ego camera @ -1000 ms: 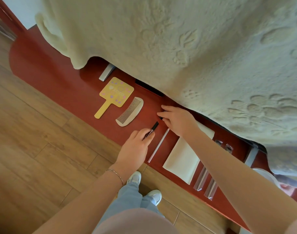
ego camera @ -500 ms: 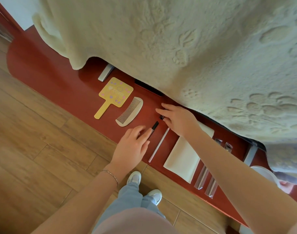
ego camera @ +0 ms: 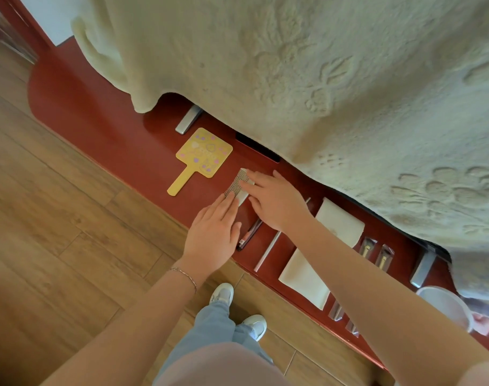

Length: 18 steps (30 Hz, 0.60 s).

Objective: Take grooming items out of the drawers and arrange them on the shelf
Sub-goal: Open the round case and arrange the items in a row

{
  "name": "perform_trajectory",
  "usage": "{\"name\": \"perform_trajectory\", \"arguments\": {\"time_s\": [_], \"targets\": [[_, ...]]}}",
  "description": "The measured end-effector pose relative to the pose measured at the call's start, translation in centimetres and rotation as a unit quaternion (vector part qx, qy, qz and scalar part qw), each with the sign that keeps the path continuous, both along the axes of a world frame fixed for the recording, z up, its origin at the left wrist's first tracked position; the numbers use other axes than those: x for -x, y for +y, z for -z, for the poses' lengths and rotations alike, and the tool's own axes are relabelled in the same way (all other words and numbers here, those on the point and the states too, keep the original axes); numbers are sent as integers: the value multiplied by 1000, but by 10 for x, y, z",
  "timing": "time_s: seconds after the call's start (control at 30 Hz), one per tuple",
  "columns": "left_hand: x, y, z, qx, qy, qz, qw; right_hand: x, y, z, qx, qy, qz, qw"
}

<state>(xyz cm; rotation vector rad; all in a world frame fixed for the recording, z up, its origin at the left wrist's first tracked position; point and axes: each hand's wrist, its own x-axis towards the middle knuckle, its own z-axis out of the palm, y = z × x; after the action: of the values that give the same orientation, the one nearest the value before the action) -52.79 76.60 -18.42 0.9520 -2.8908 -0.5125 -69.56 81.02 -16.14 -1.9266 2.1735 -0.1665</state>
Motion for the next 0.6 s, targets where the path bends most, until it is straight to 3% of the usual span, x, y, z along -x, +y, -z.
{"name": "perform_trajectory", "arguments": {"time_s": [0.4,0.6], "targets": [[-5,-6,-2,3,10,11,1000,-10,-4,-1,-34,0,-9,999],[-8,-49,-3,6,-13,-88,996,-12,3,-3,1,0,18,1000]]}}
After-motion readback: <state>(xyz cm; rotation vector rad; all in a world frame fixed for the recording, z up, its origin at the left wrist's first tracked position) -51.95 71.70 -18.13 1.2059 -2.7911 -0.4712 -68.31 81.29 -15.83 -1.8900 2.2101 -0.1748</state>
